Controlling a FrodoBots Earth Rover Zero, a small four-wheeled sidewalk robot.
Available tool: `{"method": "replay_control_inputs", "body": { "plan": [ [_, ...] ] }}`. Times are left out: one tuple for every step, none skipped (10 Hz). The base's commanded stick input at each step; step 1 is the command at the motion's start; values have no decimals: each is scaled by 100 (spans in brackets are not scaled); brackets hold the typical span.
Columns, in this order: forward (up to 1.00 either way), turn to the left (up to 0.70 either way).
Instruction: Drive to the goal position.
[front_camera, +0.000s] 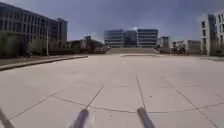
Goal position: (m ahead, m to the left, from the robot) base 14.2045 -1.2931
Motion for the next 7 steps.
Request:
{"method": "replay_control_inputs", "body": {
  "plan": [
    [70,0],
    [70,0],
    [70,-2],
    [70,-6],
    [70,-32],
    [70,-35],
    [70,-35]
  ]
}}
